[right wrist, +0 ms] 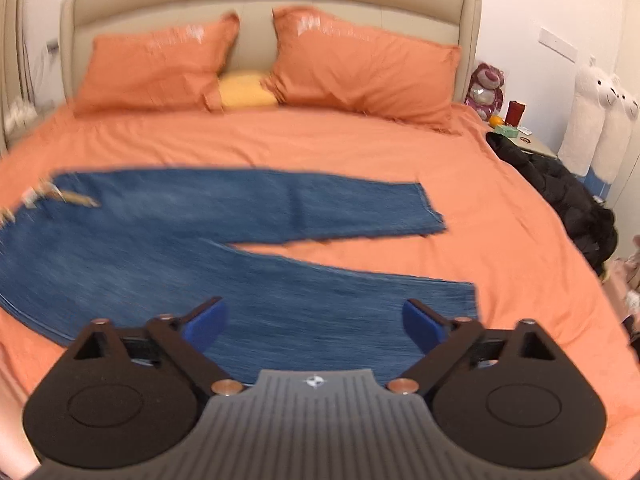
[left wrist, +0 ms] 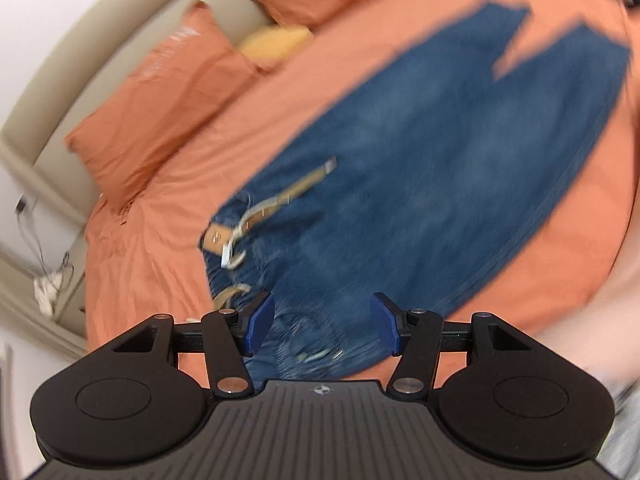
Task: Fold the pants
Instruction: 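Grasp the jeans waistband with the left gripper while the right gripper grasps the leg hems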
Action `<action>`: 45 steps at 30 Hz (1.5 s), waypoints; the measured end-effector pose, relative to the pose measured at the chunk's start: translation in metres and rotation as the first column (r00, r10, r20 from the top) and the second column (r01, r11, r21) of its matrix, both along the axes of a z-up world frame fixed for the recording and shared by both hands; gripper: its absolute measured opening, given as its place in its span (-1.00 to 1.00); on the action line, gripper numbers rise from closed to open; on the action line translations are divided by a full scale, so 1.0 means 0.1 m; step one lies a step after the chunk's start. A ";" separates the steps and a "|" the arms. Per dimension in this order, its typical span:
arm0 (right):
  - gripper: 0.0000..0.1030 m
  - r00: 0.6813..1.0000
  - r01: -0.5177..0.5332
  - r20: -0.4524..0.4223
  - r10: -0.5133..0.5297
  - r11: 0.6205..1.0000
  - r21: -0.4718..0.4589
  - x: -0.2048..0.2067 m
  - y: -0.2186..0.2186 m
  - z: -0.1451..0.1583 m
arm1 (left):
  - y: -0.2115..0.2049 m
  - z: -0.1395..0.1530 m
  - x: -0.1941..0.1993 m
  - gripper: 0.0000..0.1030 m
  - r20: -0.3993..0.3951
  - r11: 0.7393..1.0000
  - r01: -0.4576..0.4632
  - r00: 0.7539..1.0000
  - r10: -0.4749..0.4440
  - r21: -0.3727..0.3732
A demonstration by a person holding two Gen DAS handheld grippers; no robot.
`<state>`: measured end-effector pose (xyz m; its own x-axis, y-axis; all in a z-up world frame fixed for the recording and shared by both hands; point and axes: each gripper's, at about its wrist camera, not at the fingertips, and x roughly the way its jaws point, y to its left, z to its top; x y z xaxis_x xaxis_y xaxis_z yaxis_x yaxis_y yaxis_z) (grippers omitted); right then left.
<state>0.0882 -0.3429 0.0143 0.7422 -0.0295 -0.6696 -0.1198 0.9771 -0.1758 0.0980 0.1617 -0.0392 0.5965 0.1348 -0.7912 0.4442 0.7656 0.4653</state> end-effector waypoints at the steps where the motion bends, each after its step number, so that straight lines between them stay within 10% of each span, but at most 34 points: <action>1: 0.46 1.000 0.009 -0.023 -0.010 1.000 -0.025 0.10 -0.10 -0.04 | 0.06 -0.10 0.06 0.28 -0.038 0.999 0.020 0.999 -0.018 0.047; 7: -0.17 0.986 0.067 -0.140 -0.085 0.990 -0.127 0.54 -0.77 -0.40 | 0.36 -0.68 0.36 0.28 -0.248 0.984 0.099 0.967 -0.060 0.146; 16: -0.27 0.959 0.026 -0.271 -0.082 0.979 -0.203 0.61 -1.32 -0.83 | 0.46 -1.41 0.65 0.34 -0.414 0.966 0.148 0.909 -0.048 0.212; 21: -0.25 0.931 -0.131 -0.365 0.022 0.952 -0.277 0.60 -1.31 -1.03 | 0.43 -1.53 0.73 0.33 -0.388 0.968 0.100 0.922 -0.003 0.229; 30: 0.05 0.875 -0.387 -0.434 0.213 0.847 -0.363 0.62 -1.07 -1.46 | 0.36 -1.20 0.63 -0.71 -0.215 0.981 -0.100 0.967 0.136 0.166; 33: 0.02 0.868 -0.418 -0.437 0.234 0.819 -0.392 0.67 -1.01 -1.58 | 0.38 -1.07 0.61 -0.78 -0.140 0.978 -0.174 0.972 0.189 0.114; 39: -0.75 0.882 -0.437 -0.372 0.290 0.799 -0.413 0.61 -0.94 -1.60 | 0.34 -0.78 0.52 -0.81 -0.009 0.963 -0.267 0.963 0.268 0.046; 45: -1.00 0.936 -0.349 -0.214 0.281 0.825 -0.445 0.60 -0.93 -1.15 | 0.21 -0.60 0.51 -0.83 0.069 0.950 -0.313 0.948 0.311 0.013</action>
<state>0.1480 -0.4359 -0.1005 0.6704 -0.1443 -0.7279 -0.4624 0.6860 -0.5618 0.1492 0.1829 -0.0995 0.5718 0.3406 -0.7464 0.1528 0.8496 0.5047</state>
